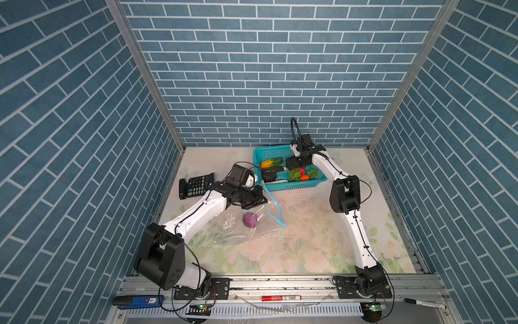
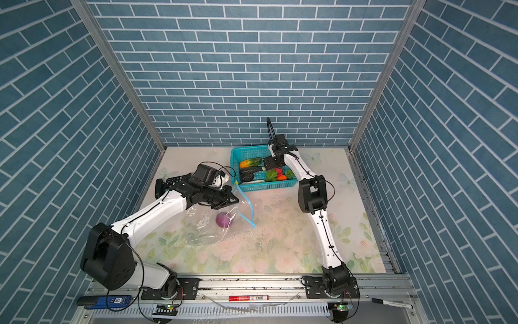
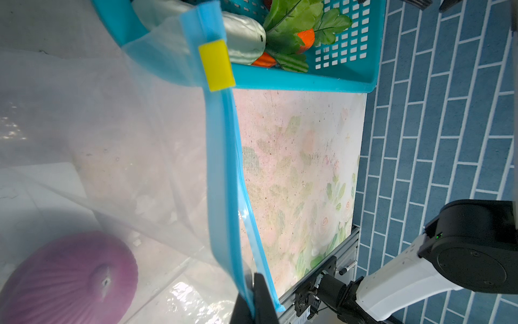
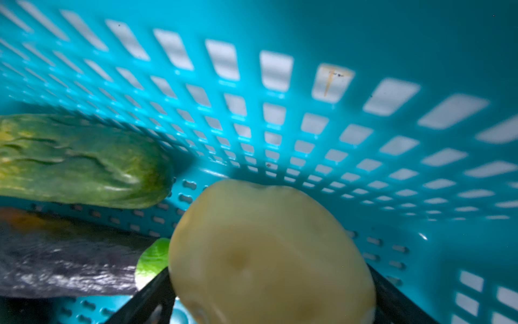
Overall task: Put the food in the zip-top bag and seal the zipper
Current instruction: 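Lower the right gripper into the teal basket and grasp the yellow potato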
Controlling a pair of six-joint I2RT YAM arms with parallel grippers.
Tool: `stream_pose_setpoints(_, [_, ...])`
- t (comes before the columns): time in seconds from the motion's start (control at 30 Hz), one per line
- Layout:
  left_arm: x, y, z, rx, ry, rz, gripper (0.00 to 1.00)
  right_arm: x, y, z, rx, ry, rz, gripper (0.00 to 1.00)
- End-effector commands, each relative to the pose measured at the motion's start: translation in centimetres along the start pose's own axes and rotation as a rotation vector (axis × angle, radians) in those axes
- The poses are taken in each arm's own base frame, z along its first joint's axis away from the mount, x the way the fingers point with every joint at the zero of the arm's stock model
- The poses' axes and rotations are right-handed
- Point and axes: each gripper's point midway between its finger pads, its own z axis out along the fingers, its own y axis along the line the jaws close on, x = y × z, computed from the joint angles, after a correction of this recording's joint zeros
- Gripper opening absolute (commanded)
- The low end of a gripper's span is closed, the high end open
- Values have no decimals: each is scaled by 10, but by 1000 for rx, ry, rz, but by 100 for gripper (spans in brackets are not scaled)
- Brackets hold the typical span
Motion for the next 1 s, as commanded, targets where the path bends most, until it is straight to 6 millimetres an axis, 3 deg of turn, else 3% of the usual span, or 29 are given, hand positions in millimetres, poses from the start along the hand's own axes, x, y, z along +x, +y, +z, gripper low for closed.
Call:
stream_pose_setpoints(0.0, [-3, 1, 2, 2, -1, 6, 0, -16, 4, 0, 0, -51, -33, 99])
stream_pose_setpoints(0.27, [-4, 1, 6, 9, 8, -3, 0, -20, 3, 3, 0, -72, -23, 98])
stream_pose_setpoints(0.6, [-4, 0, 8, 16, 16, 0, 0, -19, 4, 7, -7, -75, -15, 89])
stream_pose_setpoints(0.97, [-3, 1, 7, 13, 17, -1, 0, -30, 8, -10, -19, -102, 14, 78])
